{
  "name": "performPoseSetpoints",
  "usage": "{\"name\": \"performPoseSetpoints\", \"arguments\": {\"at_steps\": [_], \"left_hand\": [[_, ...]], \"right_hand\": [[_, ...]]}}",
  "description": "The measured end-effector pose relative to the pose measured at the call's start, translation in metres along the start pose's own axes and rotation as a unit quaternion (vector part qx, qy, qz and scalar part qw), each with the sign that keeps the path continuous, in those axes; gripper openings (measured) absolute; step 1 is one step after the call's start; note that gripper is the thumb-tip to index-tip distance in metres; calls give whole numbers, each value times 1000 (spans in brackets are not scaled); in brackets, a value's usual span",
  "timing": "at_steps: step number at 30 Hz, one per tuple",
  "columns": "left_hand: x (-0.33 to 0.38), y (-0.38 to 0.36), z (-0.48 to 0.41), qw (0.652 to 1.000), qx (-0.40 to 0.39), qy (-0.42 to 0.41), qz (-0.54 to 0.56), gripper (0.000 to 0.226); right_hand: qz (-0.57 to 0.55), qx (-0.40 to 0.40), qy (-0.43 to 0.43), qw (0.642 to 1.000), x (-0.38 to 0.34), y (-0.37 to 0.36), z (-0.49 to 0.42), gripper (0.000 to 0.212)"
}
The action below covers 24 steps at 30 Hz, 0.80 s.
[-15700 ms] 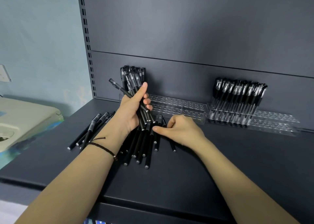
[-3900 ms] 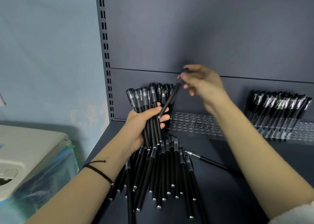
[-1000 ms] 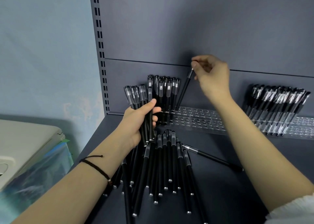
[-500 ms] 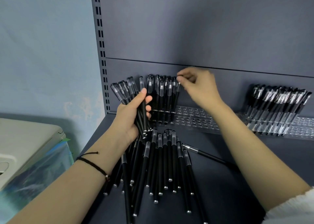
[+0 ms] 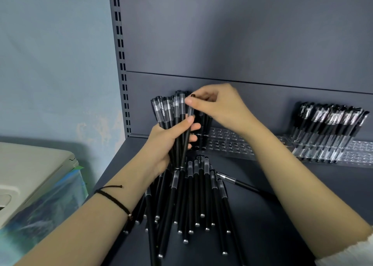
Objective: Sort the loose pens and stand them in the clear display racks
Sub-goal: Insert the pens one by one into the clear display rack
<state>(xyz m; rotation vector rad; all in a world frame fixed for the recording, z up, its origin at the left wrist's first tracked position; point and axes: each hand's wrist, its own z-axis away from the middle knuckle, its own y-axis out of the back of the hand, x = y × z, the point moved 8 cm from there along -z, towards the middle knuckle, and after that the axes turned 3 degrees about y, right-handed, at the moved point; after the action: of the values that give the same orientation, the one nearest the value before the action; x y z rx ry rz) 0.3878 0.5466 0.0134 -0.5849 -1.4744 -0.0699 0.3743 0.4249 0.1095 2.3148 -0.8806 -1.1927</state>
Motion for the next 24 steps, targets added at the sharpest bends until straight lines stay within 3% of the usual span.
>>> {"name": "performPoseSetpoints", "arguments": {"at_steps": [4,8,12,18,24], "left_hand": [[-1,-2,0,1000,-8,0,-3,28],[-6,1,-3,999,3,26,35,25],[-10,5,-5,998,16,42,48,25],[-11,7,-5,998,25,49,34,25],[-12,4,-4,998,20,51,19,29]], "right_hand": [[-164,12,-64,984,5,-4,2,8],[-312,158,-102,931,20,31,2,16],[-235,278,-79,928,34,73,7,14],[-71,302,-57,949,52,92,8,16],[-44,293,-19,955,47,78,9,25]]}}
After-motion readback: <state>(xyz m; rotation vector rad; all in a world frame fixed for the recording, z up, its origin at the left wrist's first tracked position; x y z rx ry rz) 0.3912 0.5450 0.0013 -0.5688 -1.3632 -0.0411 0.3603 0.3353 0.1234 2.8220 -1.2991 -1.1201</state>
